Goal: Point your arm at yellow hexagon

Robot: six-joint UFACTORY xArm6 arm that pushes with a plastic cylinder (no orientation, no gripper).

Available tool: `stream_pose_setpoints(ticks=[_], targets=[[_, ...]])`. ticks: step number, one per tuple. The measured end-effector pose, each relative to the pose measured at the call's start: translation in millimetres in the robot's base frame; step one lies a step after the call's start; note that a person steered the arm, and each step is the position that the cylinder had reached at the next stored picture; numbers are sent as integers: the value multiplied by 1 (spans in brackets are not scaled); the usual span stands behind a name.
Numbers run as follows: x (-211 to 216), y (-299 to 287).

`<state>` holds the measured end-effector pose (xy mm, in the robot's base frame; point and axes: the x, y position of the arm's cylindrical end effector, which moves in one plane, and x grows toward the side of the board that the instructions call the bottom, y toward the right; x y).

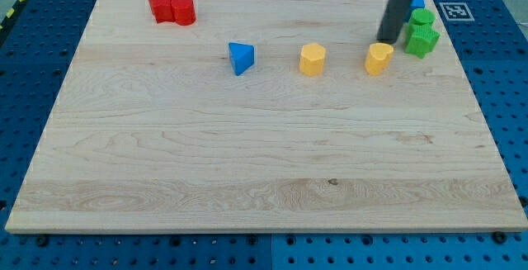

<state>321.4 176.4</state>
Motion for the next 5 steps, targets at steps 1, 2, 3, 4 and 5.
stream_pose_setpoints(ticks=[1, 2, 3, 4, 5], targets=[[-32, -51], [-91, -114], [-122, -174], [-104, -174], [-71, -163]])
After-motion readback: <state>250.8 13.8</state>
